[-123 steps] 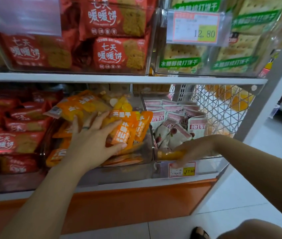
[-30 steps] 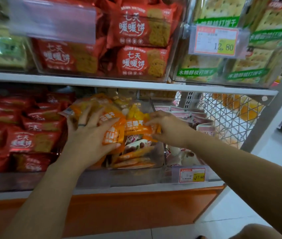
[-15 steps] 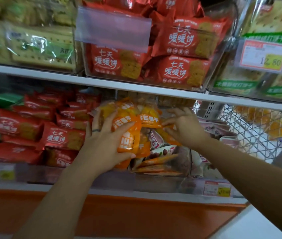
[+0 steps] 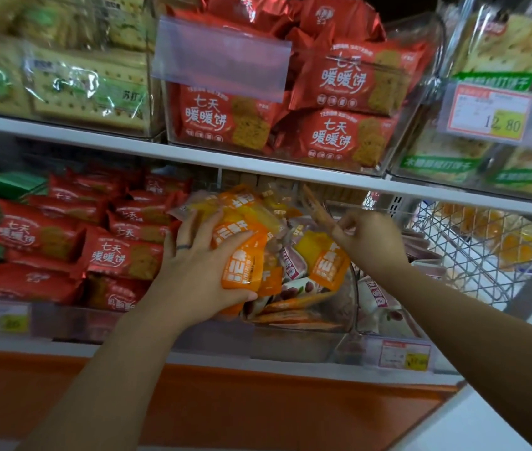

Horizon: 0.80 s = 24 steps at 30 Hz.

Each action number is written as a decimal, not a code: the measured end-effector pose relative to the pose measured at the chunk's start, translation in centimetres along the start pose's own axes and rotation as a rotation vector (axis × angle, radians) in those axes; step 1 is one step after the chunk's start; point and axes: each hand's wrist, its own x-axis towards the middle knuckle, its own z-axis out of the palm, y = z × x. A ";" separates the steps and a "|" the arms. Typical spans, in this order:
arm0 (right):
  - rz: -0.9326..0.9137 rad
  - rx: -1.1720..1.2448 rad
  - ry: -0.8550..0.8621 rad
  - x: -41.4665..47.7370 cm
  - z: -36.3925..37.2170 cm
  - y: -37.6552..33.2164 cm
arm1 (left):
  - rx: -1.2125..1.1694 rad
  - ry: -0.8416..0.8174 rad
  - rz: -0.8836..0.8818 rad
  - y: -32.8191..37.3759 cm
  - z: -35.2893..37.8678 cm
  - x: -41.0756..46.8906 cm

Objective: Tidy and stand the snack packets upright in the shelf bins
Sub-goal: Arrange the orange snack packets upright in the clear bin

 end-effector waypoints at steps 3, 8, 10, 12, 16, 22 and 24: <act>0.118 -0.039 -0.006 1.9 0.1 -0.8 | -0.014 -0.003 -0.003 -0.1 0.0 0.0; 0.045 -0.134 -0.330 1.3 0.3 -1.1 | -0.013 -0.011 0.006 -0.2 0.0 -0.1; -0.080 -0.098 -0.238 0.0 -0.3 -0.4 | -0.025 -0.007 0.010 -0.3 -0.1 -0.2; -0.263 0.013 -0.147 -1.1 -1.2 0.0 | -0.033 -0.011 0.010 -0.3 -0.1 -0.3; -0.614 -0.149 -0.470 -3.5 -1.9 -0.1 | -0.030 -0.016 0.007 -0.1 -0.2 -0.3; -0.510 -0.119 -0.631 -2.8 -3.5 -2.1 | -0.032 -0.022 0.002 0.1 -0.2 -0.4; -0.393 -0.073 -0.602 -2.0 -3.4 -3.2 | -0.021 -0.022 -0.001 0.0 -0.2 -0.2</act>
